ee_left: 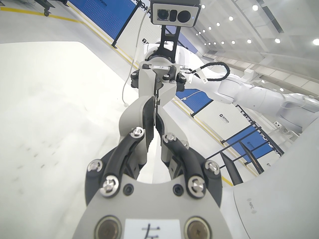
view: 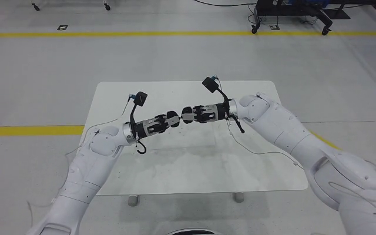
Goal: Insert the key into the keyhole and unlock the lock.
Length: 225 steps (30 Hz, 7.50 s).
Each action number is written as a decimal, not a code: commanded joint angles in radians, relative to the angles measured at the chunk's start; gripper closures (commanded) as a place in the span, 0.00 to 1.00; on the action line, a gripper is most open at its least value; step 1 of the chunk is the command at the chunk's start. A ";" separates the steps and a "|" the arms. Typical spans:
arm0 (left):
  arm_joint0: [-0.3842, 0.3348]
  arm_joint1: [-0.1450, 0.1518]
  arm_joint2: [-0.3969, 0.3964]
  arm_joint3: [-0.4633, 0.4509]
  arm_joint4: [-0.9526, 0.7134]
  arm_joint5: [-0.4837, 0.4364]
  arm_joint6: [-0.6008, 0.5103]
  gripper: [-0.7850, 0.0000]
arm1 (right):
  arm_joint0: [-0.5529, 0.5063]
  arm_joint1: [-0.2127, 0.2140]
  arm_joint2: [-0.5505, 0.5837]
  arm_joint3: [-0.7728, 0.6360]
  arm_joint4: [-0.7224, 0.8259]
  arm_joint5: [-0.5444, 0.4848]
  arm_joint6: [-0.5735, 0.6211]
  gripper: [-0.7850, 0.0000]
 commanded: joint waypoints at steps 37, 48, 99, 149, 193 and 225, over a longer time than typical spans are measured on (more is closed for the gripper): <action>0.010 0.015 -0.002 -0.010 0.014 0.016 0.024 1.00 | 0.000 0.000 0.000 0.000 0.000 0.000 0.000 1.00; 0.007 0.016 0.004 -0.003 0.002 0.011 0.027 0.20 | 0.000 0.000 0.000 0.000 0.000 0.000 0.000 1.00; 0.172 0.095 -0.168 -0.155 0.856 0.573 -0.005 0.27 | 0.000 0.000 0.000 0.000 0.000 0.000 0.000 1.00; 0.000 0.045 -0.197 0.258 -0.629 0.250 -0.334 1.00 | 0.000 0.000 0.000 0.000 0.000 0.000 0.000 1.00; -0.038 0.007 -0.067 0.186 -0.594 0.393 -0.332 1.00 | -0.105 -0.086 0.174 -0.071 -0.224 0.129 -0.251 1.00; -0.026 -0.013 -0.051 0.165 -0.623 0.598 -0.109 1.00 | -0.162 -0.090 0.280 -0.109 -0.208 0.089 -0.306 1.00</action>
